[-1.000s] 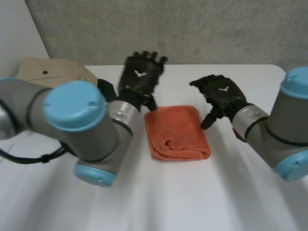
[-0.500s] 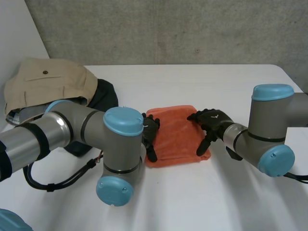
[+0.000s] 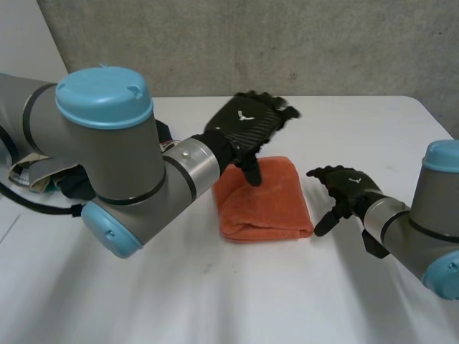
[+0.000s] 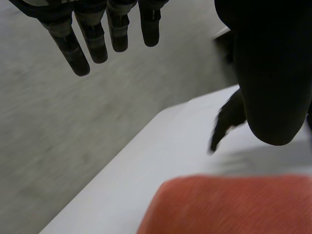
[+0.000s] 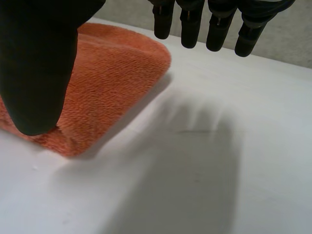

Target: Fold the laundry.

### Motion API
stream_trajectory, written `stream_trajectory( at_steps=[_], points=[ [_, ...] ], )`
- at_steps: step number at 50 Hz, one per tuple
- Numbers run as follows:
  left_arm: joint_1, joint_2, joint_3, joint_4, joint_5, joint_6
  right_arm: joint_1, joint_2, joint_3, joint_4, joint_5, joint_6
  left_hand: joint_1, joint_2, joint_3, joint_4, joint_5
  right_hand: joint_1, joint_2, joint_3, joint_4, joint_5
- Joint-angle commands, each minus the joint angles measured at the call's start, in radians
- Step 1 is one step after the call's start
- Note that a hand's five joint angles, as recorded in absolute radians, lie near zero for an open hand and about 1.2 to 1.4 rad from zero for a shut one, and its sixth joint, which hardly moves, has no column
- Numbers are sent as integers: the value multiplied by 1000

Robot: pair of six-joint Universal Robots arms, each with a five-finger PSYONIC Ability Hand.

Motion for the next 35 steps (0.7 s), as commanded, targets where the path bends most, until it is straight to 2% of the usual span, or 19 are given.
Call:
stream_trajectory(
  at_steps=[1, 13, 14, 17, 18, 24, 32, 35],
  points=[
    [9, -9, 16, -24, 162, -54, 61, 60, 2, -86, -54, 64, 4, -8, -14, -7, -27, -47, -36, -33, -31, -46],
    [9, -7, 16, -24, 162, -55, 134, 210, -112, -110, -45, 57, 1, -11, -17, -10, -30, -5, 6, 9, 11, -4],
    [8, -7, 16, -24, 161, -55, 137, 219, -119, -111, -44, 56, 1, -11, -17, -10, -30, 86, 97, 100, 102, 87],
    [8, -7, 8, -24, 161, -55, 138, 244, -148, -131, -25, 53, 1, -11, -17, -10, -30, 1094, 1104, 1107, 1109, 1095],
    [6, -7, 7, -23, 161, -55, 137, 245, -150, -143, -16, 50, 1, -11, -17, -10, -30, 1174, 1185, 1188, 1190, 1175],
    [5, -6, -4, -24, 159, -55, 126, 227, -164, -249, 108, 34, 1, -11, -17, -10, -30, 1175, 1186, 1189, 1191, 1176],
    [5, -1, -7, -21, 159, -55, 26, 238, -273, -243, 113, -42, 1, -11, -17, -10, -30, 1175, 1186, 1189, 1191, 1176],
    [5, -1, -5, -19, 159, -55, -12, 285, -364, -228, 108, -64, 1, -11, -17, -10, -30, 1175, 1186, 1189, 1191, 1176]
  ],
)
